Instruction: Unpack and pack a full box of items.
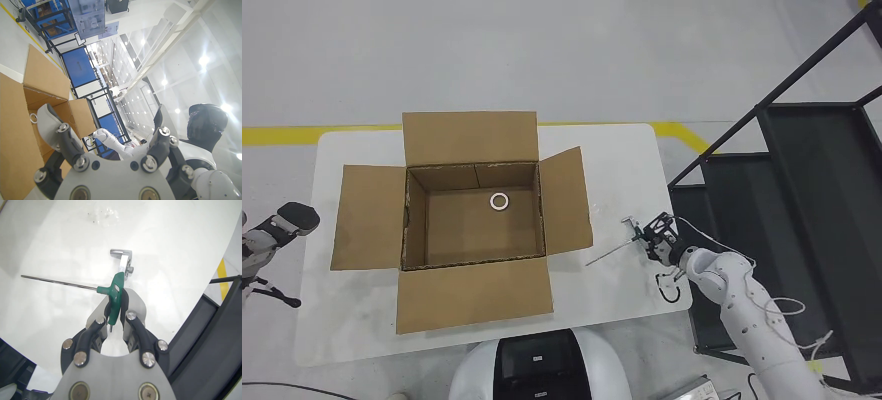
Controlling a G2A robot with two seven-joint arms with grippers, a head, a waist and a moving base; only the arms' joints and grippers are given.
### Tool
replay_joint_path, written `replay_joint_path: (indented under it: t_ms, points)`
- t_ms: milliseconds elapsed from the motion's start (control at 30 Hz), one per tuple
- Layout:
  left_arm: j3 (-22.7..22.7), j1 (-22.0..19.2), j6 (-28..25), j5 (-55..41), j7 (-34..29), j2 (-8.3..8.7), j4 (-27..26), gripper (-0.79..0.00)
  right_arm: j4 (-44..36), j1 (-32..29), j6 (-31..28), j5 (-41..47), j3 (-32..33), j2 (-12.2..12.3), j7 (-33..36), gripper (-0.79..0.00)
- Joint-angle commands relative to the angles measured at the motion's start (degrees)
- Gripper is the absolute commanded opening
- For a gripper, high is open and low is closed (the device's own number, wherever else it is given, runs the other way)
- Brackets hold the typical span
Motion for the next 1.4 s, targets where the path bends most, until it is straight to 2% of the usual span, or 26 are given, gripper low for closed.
replay_joint_path:
  t_ms: [0,333,567,767,1033,1200,1367]
  points:
    - [0.0,0.0,0.0,0.0,0.0,0.0,0.0,0.0,-0.8,-0.6,-0.1,2.7,1.2,0.1,-0.2,-0.785]
    - [0.0,0.0,0.0,0.0,0.0,0.0,0.0,0.0,-7.5,-6.1,-5.0,12.1,10.6,1.6,2.2,-0.785]
    - [0.0,0.0,0.0,0.0,0.0,0.0,0.0,0.0,-11.1,-9.2,-9.1,26.2,16.2,2.2,3.9,-0.785]
    - [0.0,0.0,0.0,0.0,0.0,0.0,0.0,0.0,-14.9,-10.3,-11.4,37.2,17.7,2.5,6.5,-0.785]
    - [0.0,0.0,0.0,0.0,0.0,0.0,0.0,0.0,-22.9,-9.6,-11.6,44.3,14.7,2.5,9.6,-0.785]
    - [0.0,0.0,0.0,0.0,0.0,0.0,0.0,0.0,-29.9,-7.8,-10.0,41.0,9.7,2.2,10.5,-0.785]
    - [0.0,0.0,0.0,0.0,0.0,0.0,0.0,0.0,-32.8,-5.1,-7.0,38.1,3.7,1.6,8.7,-0.785]
